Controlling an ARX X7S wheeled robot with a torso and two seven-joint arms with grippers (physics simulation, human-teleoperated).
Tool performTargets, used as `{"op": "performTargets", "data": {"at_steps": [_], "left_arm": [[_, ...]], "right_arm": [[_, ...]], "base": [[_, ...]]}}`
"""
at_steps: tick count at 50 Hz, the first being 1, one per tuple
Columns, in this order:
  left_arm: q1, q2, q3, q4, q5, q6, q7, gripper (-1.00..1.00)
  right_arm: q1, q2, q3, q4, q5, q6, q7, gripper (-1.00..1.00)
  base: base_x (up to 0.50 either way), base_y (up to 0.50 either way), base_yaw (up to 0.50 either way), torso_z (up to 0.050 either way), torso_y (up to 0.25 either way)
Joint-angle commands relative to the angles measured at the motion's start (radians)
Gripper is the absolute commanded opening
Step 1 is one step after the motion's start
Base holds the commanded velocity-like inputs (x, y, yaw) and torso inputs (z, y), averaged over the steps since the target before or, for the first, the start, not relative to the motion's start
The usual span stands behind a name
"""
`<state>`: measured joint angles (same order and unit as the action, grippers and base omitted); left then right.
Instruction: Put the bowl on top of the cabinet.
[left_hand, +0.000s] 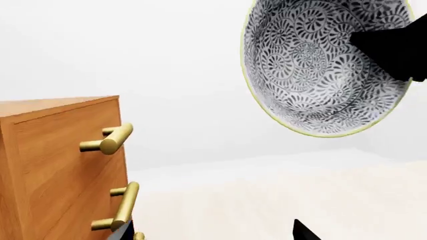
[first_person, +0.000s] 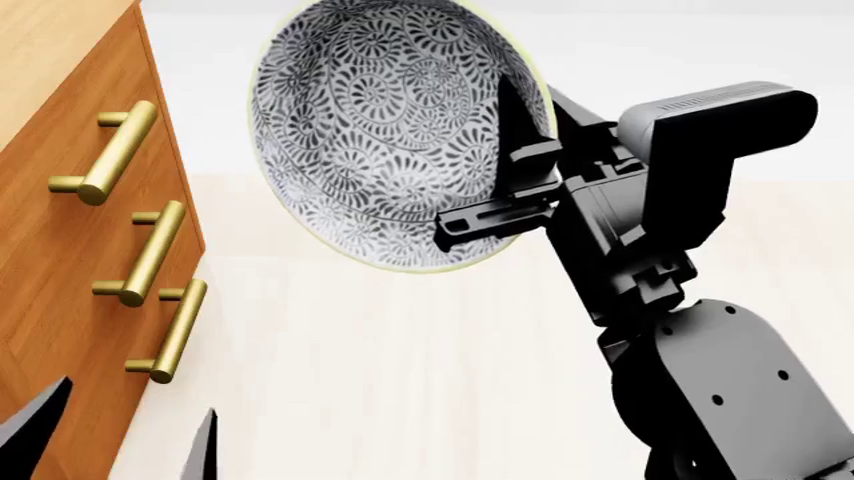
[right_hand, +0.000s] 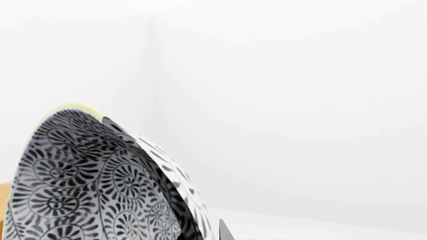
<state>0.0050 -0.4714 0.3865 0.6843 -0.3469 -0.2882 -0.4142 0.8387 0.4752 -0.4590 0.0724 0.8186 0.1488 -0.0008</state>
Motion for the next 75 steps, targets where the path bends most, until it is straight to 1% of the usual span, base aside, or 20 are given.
{"op": "performTargets", "data": {"at_steps": [1, 6, 12, 13, 14, 15, 18, 22, 27, 29, 33, 34, 38, 39, 41, 42, 44, 55, 63, 75], "left_arm": [[-0.137, -0.026, 0.026, 0.221, -0.099, -0.259, -0.017, 1.00], [-0.258, -0.006, 0.001, 0.291, -0.225, -0.423, -0.056, 1.00], [-0.321, 0.010, -0.044, 0.319, -0.345, -0.497, -0.085, 1.00], [-0.336, 0.008, -0.049, 0.323, -0.380, -0.503, -0.072, 1.00], [-0.358, 0.016, -0.087, 0.319, -0.477, -0.523, -0.082, 1.00], [-0.377, 0.018, -0.095, 0.322, -0.489, -0.539, -0.104, 1.00], [-0.480, 0.016, -0.096, 0.301, -0.582, -0.620, -0.128, 1.00], [-0.583, 0.035, -0.160, 0.247, -0.740, -0.688, -0.219, 1.00], [-0.648, 0.050, -0.165, 0.199, -0.862, -0.734, -0.260, 1.00], [-0.671, 0.056, -0.153, 0.194, -0.823, -0.733, -0.262, 1.00], [-0.698, 0.068, -0.136, 0.151, -0.796, -0.706, -0.189, 1.00], [-0.686, 0.085, -0.177, 0.107, -0.869, -0.667, -0.147, 1.00], [-0.708, 0.069, -0.140, 0.091, -0.779, -0.670, -0.124, 1.00], [-0.723, 0.075, -0.152, 0.055, -0.829, -0.695, -0.155, 1.00], [-0.728, 0.079, -0.152, 0.039, -0.813, -0.680, -0.141, 1.00], [-0.696, 0.088, -0.167, 0.047, -0.780, -0.595, -0.037, 1.00], [-0.726, 0.085, -0.153, 0.026, -0.785, -0.642, -0.089, 1.00], [-0.893, 0.136, -0.149, -0.192, -0.867, -0.684, -0.047, 1.00], [-0.886, 0.130, -0.134, -0.211, -0.825, -0.664, -0.030, 1.00], [-0.852, 0.104, -0.150, -0.154, -0.851, -0.661, -0.054, 1.00]], "right_arm": [[0.015, -0.013, -0.014, 0.017, -0.041, -0.008, 0.023, -1.00], [0.024, -0.020, -0.025, 0.022, -0.051, -0.002, 0.025, -1.00], [0.021, -0.019, -0.029, 0.022, -0.056, -0.002, 0.025, -1.00], [0.019, -0.019, -0.031, 0.022, -0.057, -0.003, 0.025, -1.00], [0.016, -0.019, -0.031, 0.023, -0.058, -0.006, 0.022, -1.00], [0.016, -0.020, -0.033, 0.024, -0.061, -0.007, 0.023, -1.00], [0.014, -0.017, -0.033, 0.020, -0.060, -0.007, 0.021, -1.00], [0.009, -0.014, -0.032, 0.020, -0.060, -0.011, 0.020, -1.00], [-0.001, -0.014, -0.029, 0.029, -0.061, -0.022, 0.018, -1.00], [-0.004, -0.011, -0.029, 0.023, -0.060, -0.022, 0.018, -1.00], [-0.012, -0.007, -0.028, 0.016, -0.057, -0.026, 0.015, -1.00], [-0.016, -0.005, -0.029, 0.013, -0.060, -0.029, 0.015, -1.00], [-0.020, -0.003, -0.030, 0.010, -0.059, -0.030, 0.012, -1.00], [-0.022, -0.001, -0.030, 0.009, -0.059, -0.031, 0.011, -1.00], [-0.023, 0.001, -0.031, 0.006, -0.059, -0.031, 0.011, -1.00], [-0.025, 0.003, -0.030, 0.002, -0.057, -0.031, 0.010, -1.00], [-0.028, 0.005, -0.031, -0.003, -0.057, -0.031, 0.010, -1.00], [-0.064, 0.028, -0.029, -0.046, -0.052, -0.048, -0.001, -1.00], [-0.089, 0.046, -0.023, -0.075, -0.041, -0.058, -0.006, -1.00], [-0.100, 0.045, -0.016, -0.057, -0.038, -0.071, -0.011, -1.00]], "base": [[0.00, 0.00, 0.00, 0.000, 0.000], [0.00, 0.00, 0.00, 0.000, 0.000], [0.00, 0.00, 0.00, 0.000, 0.002], [0.00, 0.00, 0.00, 0.000, 0.000], [0.00, 0.00, 0.00, 0.000, 0.000], [0.00, 0.00, 0.00, 0.000, 0.000], [0.00, 0.00, 0.00, 0.000, 0.000], [0.00, 0.00, 0.00, 0.000, 0.000], [0.00, 0.00, 0.00, 0.000, 0.000], [0.00, 0.00, 0.00, 0.000, 0.000], [0.00, 0.00, 0.00, 0.004, 0.000], [0.00, 0.00, 0.00, 0.000, 0.000], [0.00, 0.00, 0.00, 0.000, 0.002], [0.00, 0.00, 0.00, 0.000, 0.000], [0.00, 0.00, 0.00, 0.000, 0.000], [0.00, 0.00, 0.00, 0.000, 0.000], [0.00, 0.00, 0.00, 0.000, 0.000], [0.00, 0.00, 0.00, 0.000, 0.000], [0.00, 0.00, 0.00, 0.000, 0.001], [0.00, 0.00, 0.00, 0.000, 0.000]]}}
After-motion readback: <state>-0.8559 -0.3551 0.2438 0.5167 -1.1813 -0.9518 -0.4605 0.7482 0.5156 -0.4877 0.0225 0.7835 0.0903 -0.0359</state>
